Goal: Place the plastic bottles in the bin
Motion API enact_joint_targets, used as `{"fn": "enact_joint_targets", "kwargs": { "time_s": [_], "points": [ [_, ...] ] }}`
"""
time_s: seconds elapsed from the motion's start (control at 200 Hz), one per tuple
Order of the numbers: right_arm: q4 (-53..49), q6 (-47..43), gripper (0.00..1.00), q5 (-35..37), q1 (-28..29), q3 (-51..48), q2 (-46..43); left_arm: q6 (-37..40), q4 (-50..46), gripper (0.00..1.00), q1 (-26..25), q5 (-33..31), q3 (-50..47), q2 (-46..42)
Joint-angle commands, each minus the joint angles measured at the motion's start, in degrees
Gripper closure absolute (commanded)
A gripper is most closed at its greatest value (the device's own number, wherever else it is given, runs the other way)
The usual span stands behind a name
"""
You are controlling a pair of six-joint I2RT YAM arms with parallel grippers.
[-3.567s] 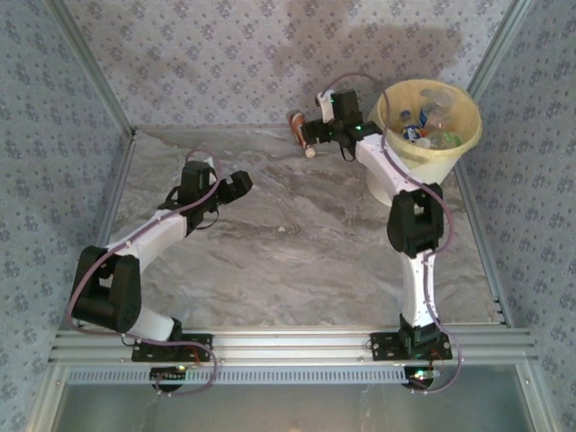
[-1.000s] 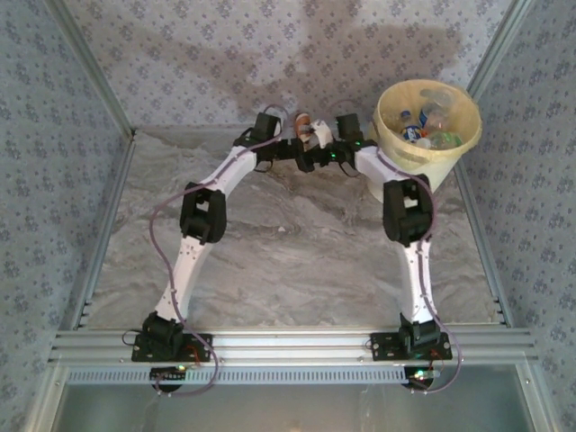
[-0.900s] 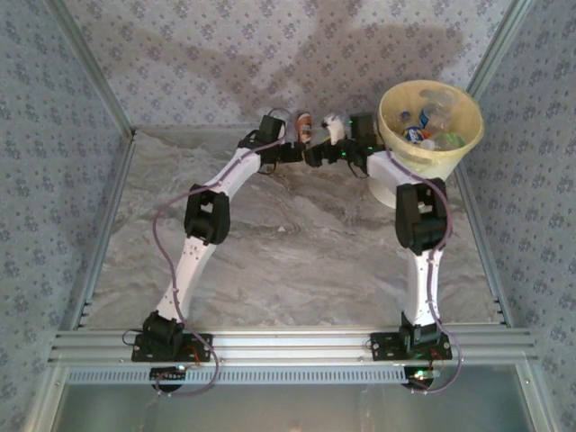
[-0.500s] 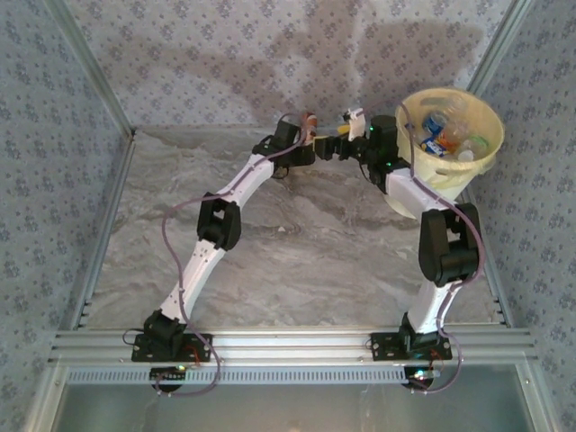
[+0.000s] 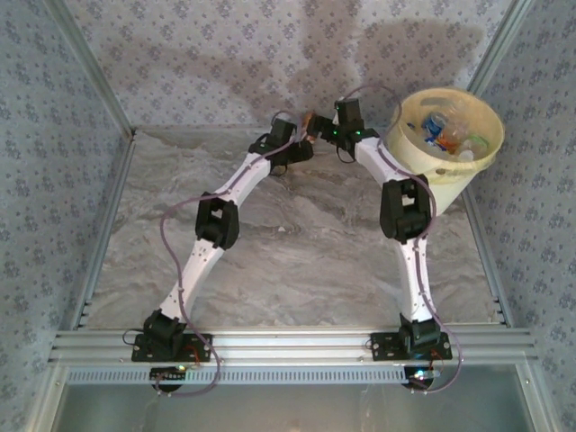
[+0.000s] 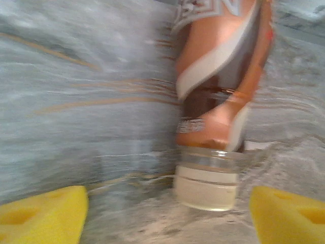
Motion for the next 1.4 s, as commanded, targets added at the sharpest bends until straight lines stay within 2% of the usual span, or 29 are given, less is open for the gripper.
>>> {"fn": "enact_joint_targets", "kwargs": {
  "time_s": [0.0, 0.15, 0.27, 0.465, 0.64, 0.749, 0.914, 1.069, 1.184, 1.309, 1.394],
  "points": [
    [-11.26, 6.63, 0.09, 3.88, 2.34, 6.95, 5.11, -3.16, -6.97, 0.06, 2.35, -7.18, -4.69, -8.28],
    [-12.75, 9.45, 0.12, 6.24, 4.07, 13.89, 10.83, -6.02, 2.49, 0.03, 5.0, -3.13, -21.92, -18.1],
    [-17.09, 11.33, 0.18, 7.81, 4.92, 22.24, 16.85, -7.35, 6.33, 0.02, 6.1, -4.2, -30.46, -22.9],
    [-22.23, 13.03, 0.3, 10.16, 6.24, 28.52, 22.42, -7.1, 5.24, 0.02, 7.47, -3.35, -31.44, -22.74],
    [-24.05, 15.85, 0.44, 6.32, 5.07, 33.85, 26.43, -5.71, 5.36, 0.02, 7.52, -2.5, -31.04, -21.7],
    [-22.05, 16.75, 0.54, 2.94, 4.88, 33.91, 27.37, -5.37, 5.38, 0.02, 7.88, -1.52, -30.71, -21.02],
    [-22.31, 16.16, 0.55, 3.06, 5.7, 34.12, 27.28, -4.81, 5.18, 0.02, 8.41, 2.03, -28.86, -19.22],
    [-22.33, 14.38, 0.61, 3.53, 6.09, 34.0, 26.68, -4.43, 5.45, 0.02, 8.41, 3.79, -28.75, -19.03],
    [-22.19, 9.52, 0.61, 4.96, 7.53, 28.05, 21.1, -3.72, 5.13, 0.02, 8.35, 6.11, -28.91, -19.78],
    [-13.96, 4.07, 0.64, 5.09, 9.12, 9.98, 8.58, -3.81, 6.39, 0.02, 8.63, 9.32, -32.16, -23.03],
    [-8.43, 1.46, 0.64, 5.01, 10.74, -3.09, -0.37, -6.05, 12.64, 0.02, 9.41, 13.63, -39.0, -27.44]
  ]
}}
